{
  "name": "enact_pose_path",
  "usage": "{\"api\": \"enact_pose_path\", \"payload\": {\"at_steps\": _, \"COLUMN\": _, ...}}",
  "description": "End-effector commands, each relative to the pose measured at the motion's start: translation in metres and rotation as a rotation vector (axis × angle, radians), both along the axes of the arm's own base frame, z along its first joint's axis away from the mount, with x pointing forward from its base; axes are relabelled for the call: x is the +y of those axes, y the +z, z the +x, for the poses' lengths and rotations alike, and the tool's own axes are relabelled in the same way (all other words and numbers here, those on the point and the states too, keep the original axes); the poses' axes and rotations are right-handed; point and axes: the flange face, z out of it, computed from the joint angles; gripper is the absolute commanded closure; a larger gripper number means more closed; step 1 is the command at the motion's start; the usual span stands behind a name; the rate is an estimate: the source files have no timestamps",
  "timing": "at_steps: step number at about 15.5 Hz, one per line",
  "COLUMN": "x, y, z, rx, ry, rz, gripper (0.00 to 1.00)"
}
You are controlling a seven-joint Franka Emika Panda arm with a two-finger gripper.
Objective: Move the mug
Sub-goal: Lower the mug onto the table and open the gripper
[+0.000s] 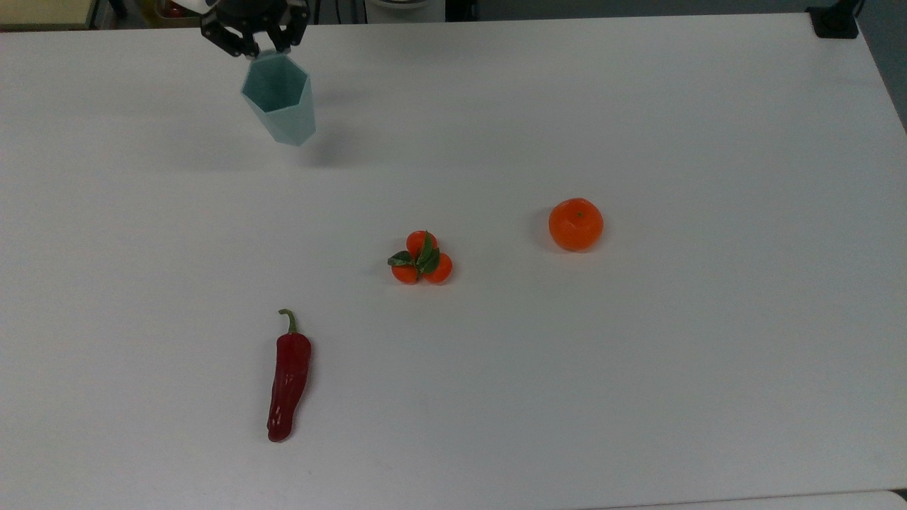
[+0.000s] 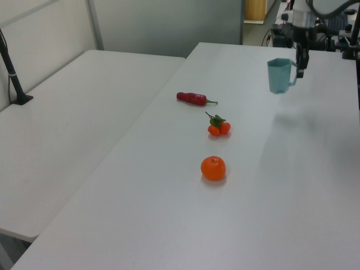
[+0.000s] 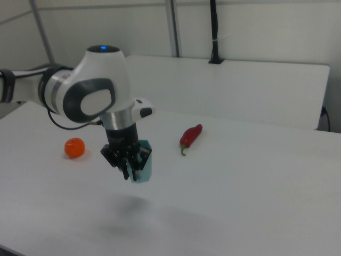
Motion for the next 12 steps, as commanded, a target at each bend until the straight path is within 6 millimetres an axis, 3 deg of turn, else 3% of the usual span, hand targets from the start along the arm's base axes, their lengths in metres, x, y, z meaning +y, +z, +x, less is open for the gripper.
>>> {"api": "enact_pose_path", "payload": {"at_steps": 1, "x": 0.006, "y": -0.037, "z": 0.002, "rx": -0.046, "ry": 0.008, "rz": 0.002, "gripper": 1.00}}
{"api": "enact_pose_path", "payload": {"at_steps": 5, "x": 0.010, "y": -0.066, "z": 0.005, "rx": -0.045, "ry": 0.012, "rz": -0.009, "gripper": 1.00}}
{"api": "enact_pose_path", "payload": {"at_steps": 12, "x": 0.012, "y": -0.093, "z": 0.008, "rx": -0.034, "ry": 0.007, "rz": -0.021, "gripper": 1.00}}
